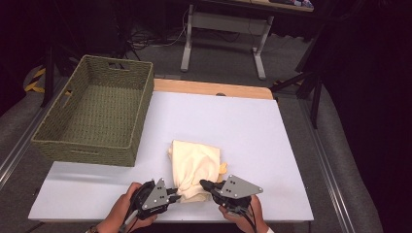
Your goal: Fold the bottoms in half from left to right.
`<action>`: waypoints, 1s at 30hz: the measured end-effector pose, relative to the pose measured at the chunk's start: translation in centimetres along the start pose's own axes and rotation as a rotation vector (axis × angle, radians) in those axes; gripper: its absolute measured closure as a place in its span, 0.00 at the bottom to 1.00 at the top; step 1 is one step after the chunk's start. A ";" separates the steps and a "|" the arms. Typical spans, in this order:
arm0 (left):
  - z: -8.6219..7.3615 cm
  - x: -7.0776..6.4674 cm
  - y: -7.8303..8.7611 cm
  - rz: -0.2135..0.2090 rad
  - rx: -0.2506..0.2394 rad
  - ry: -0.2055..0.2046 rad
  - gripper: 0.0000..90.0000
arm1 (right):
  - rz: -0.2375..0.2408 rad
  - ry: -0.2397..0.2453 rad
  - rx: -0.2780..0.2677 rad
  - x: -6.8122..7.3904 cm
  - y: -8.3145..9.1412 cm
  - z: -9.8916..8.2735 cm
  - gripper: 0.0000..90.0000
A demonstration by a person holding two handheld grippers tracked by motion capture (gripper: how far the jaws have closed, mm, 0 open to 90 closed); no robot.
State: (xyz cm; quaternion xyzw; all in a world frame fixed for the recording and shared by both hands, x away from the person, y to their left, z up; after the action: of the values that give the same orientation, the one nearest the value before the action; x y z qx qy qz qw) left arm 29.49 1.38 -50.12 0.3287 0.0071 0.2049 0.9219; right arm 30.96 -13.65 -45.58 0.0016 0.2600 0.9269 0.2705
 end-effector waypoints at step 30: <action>2.1 0.7 -1.4 -0.020 -0.104 0.107 0.82 | 0.032 -0.032 0.058 0.6 -1.9 -2.4 0.99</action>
State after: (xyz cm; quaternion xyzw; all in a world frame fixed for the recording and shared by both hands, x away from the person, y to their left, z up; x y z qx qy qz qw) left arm 30.95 -0.65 -49.25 0.2691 0.0491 0.2129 0.9380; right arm 31.07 -13.09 -48.63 0.0286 0.2825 0.9230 0.2596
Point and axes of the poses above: each handheld gripper's, and its own axes: y roughly backward along the jaws, z roughly out of its top, x roughly to its left, the point moved 8 cm from there along -y, roughly forward along the jaws, and after that the axes turned 1 degree about z, right-handed, at the moved point
